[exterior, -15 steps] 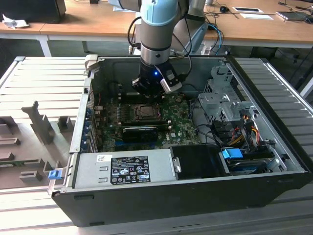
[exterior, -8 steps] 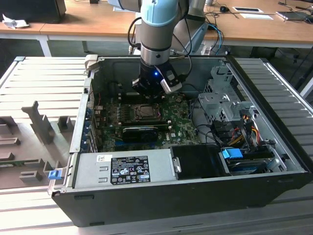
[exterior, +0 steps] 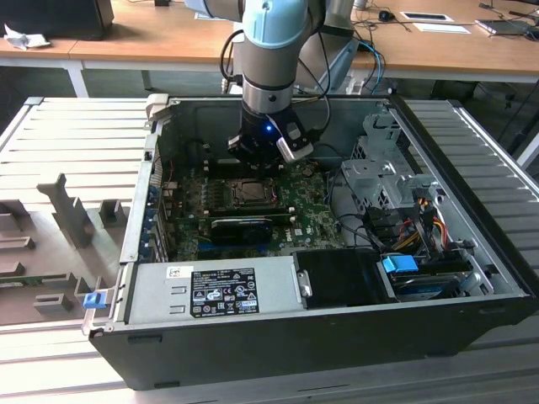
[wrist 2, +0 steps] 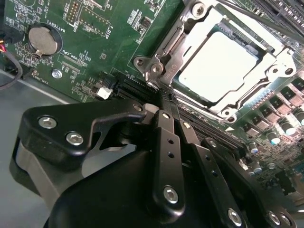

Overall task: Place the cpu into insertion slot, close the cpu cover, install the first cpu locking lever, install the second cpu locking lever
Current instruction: 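Install the first cpu locking lever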

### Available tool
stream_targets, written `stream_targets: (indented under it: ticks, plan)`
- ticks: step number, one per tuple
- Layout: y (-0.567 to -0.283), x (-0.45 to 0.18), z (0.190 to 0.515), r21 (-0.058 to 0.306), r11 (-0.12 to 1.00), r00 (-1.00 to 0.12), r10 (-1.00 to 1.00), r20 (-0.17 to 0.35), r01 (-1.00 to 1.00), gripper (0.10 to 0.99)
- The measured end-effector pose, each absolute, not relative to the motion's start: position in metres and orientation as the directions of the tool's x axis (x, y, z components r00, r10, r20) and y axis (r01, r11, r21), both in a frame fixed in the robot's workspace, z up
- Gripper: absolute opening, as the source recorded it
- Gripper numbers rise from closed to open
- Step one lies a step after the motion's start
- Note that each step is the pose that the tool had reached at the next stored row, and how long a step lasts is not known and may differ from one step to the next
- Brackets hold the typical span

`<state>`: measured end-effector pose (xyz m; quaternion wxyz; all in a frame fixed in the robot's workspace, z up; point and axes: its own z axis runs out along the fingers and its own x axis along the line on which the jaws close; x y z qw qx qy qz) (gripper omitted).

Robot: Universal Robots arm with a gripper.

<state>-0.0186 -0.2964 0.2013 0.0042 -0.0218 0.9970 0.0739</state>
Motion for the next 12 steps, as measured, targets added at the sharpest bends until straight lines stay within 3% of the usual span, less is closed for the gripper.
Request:
stream_targets:
  ticks: [12]
  plan:
    - [-0.300,-0.019,0.214,0.145,0.988,-0.999,-0.043,-0.011,-0.044,0.106]
